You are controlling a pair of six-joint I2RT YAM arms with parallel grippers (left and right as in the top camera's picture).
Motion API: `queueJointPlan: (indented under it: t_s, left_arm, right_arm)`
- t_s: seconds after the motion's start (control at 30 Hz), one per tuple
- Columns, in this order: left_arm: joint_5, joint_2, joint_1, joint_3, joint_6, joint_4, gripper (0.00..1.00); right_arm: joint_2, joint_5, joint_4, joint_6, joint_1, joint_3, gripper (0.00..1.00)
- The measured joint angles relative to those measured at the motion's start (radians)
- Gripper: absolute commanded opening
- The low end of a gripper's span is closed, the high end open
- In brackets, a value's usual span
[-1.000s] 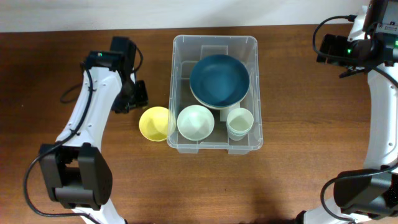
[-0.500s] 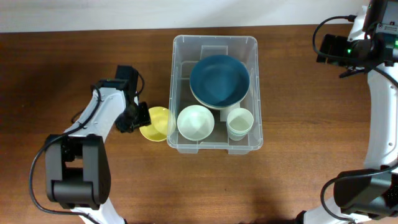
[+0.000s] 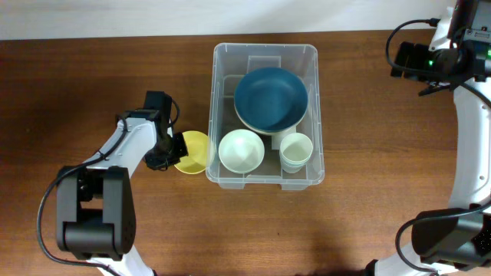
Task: Pack container
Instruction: 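Move the left gripper to the yellow bowl rim and grasp it, then lift the yellow bowl and lower it into the white bowl in the bin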
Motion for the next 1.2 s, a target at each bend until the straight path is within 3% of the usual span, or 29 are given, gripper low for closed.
queueJointPlan:
  t_s: [0.2,0.37,0.67,0.9,1.2]
  left_arm:
    - [-0.003,0.0,0.031,0.076,0.0,-0.081,0.01]
    - [-0.008,-0.005,0.085,0.239,0.0,-0.185,0.01]
    - [0.016,-0.138,0.08,0.482,0.0,-0.218,0.01]
    - [0.091,-0.195,-0.048,0.497,0.004,-0.225,0.01]
    - [0.085,-0.195,-0.273,0.497,0.015,-0.266,0.01]
  right_arm:
    - [0.0,0.0,0.0,0.0,0.0,0.0,0.99]
    - [0.0,0.0,0.0,0.0,0.0,0.0,0.99]
    - [0.0,0.0,0.0,0.0,0.0,0.0,0.99]
    - [0.0,0.0,0.0,-0.001,0.0,0.0,0.99]
    - [0.0,0.0,0.0,0.0,0.0,0.0,0.99]
